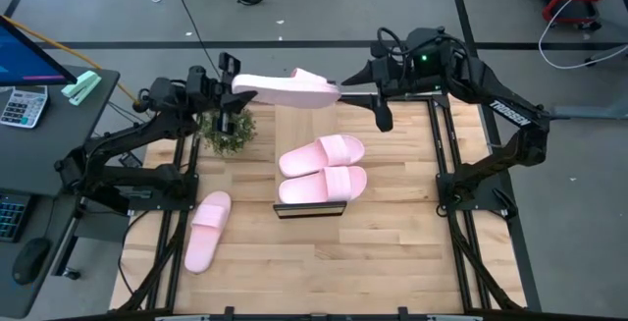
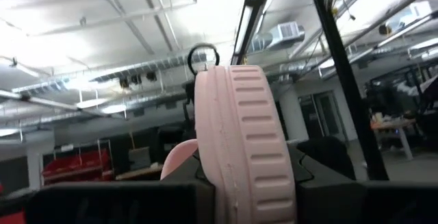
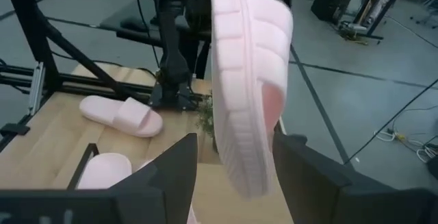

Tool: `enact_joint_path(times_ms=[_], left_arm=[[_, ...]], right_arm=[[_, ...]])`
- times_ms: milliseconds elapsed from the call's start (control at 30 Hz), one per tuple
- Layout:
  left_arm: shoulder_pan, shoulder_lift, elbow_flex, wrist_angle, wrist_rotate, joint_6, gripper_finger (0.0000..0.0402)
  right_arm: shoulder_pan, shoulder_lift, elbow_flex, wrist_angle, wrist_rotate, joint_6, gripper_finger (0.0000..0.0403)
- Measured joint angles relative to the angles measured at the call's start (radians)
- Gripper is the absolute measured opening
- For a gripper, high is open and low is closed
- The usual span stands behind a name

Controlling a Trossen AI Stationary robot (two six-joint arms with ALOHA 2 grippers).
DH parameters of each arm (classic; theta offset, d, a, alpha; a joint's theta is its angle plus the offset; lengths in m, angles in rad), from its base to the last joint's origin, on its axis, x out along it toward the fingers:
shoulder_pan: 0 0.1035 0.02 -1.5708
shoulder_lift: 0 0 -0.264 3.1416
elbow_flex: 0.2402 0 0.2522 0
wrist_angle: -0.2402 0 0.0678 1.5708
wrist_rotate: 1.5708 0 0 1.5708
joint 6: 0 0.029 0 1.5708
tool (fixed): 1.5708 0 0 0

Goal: Pick and place slides into the shelf
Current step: Put the pink slide on the shelf

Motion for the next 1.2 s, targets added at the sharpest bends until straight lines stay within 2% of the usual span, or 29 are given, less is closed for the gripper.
enact_joint_path(times_ms=[200, 533, 700, 867, 1033, 1100, 1200], left_arm=[[0.0, 0.0, 0.0, 0.089, 0.0, -0.054, 0.0068], [-0.008, 0.0, 0.0, 0.11, -0.001, -0.082, 0.0068], [-0.008, 0.0, 0.0, 0.122, -0.002, -0.091, 0.0068], [-0.008, 0.0, 0.0, 0.12, -0.003, -0.091, 0.0068], [-0.006, 0.0, 0.0, 0.118, -0.01, -0.138, 0.0068], [-0.003, -0.001, 0.0, 0.113, -0.011, -0.169, 0.0089], [0.012, -0.001, 0.0, 0.109, -0.007, -0.23, 0.0158]], right_arm=[[0.0, 0.012, 0.0, 0.017, -0.004, 0.01, 0.0197], [0.0, 0.039, 0.0, 0.146, -0.031, 0.042, 0.0213], [0.0, 0.053, 0.0, 0.153, -0.053, 0.044, 0.0201], [0.004, 0.067, 0.0, 0.181, -0.057, 0.04, 0.0153], [-0.001, 0.069, 0.0, 0.18, -0.063, 0.005, 0.0042], [-0.005, 0.068, 0.0, 0.179, -0.062, -0.006, 0.0034], [-0.011, 0.068, 0.0, 0.173, -0.052, -0.011, 0.0036]])
